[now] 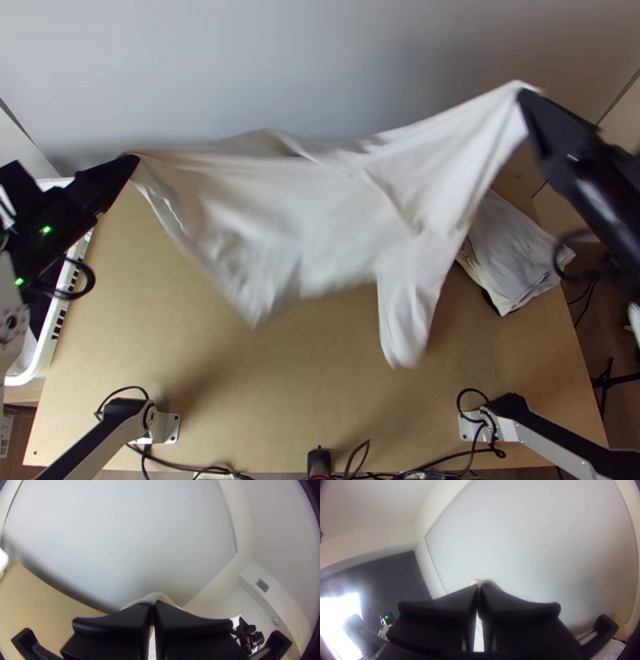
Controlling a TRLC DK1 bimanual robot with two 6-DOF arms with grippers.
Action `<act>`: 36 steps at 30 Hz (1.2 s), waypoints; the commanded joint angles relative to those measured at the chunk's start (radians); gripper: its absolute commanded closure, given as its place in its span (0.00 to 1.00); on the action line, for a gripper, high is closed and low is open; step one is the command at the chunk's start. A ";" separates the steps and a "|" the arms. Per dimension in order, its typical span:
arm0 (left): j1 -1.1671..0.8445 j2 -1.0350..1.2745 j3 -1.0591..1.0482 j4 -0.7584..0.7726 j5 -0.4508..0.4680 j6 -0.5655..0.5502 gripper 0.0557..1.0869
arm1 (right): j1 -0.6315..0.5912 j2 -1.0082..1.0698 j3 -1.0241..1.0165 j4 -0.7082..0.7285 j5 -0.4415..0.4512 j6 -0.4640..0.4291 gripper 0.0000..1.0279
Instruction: Fold the t-shirt
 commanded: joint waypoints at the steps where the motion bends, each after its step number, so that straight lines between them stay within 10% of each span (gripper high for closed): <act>1: -0.042 -0.068 0.131 -0.071 0.043 -0.037 0.97 | 0.139 -0.151 0.095 -0.110 -0.033 0.023 0.97; 14: -0.074 -0.195 0.298 -0.503 0.197 0.009 0.97 | 0.268 -0.197 0.334 -0.641 -0.081 0.143 0.97; 36: -0.065 -0.074 0.640 -0.249 0.269 -0.223 0.97 | 0.336 -0.088 0.645 -0.471 -0.340 0.200 0.97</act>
